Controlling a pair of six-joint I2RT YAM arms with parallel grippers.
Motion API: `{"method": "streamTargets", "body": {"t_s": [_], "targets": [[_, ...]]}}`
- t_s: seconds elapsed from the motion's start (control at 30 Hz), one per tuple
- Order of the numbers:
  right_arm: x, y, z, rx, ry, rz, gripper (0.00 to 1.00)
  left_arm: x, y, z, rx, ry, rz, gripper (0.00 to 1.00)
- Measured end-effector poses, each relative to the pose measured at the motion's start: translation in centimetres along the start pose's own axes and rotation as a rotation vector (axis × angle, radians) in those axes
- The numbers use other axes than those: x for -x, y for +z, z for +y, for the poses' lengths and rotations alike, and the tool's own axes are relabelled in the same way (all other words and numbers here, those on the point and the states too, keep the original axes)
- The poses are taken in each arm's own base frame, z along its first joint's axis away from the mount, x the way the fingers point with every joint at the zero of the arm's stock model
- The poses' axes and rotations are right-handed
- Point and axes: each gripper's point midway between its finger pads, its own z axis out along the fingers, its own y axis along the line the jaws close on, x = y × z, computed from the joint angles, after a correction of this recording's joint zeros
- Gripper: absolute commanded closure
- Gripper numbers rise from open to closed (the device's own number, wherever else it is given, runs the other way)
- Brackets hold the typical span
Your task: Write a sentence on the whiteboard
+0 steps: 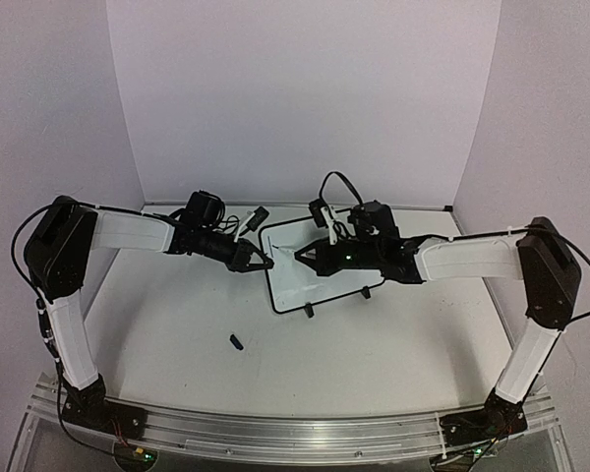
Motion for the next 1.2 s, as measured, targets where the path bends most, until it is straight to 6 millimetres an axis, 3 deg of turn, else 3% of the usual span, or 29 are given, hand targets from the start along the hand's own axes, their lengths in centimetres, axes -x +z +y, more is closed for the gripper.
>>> {"method": "streamTargets", "body": {"t_s": [0.37,0.57,0.93,1.2], "targets": [[0.3,-1.1,0.2,-0.001,-0.003,-0.015,1.00,0.0,0.0,0.0,-0.003,0.000,0.000,1.00],[2.0,-2.0,1.1,0.021,-0.019,-0.062,1.00,0.0,0.0,0.0,-0.003,0.000,0.000,1.00],[3.3,-1.5,1.0,0.010,-0.025,-0.086,1.00,0.0,0.0,-0.1,-0.004,0.000,0.000,1.00],[2.4,-0.5,0.1,-0.018,-0.016,-0.064,1.00,0.0,0.0,0.0,-0.004,0.000,0.000,1.00]]}}
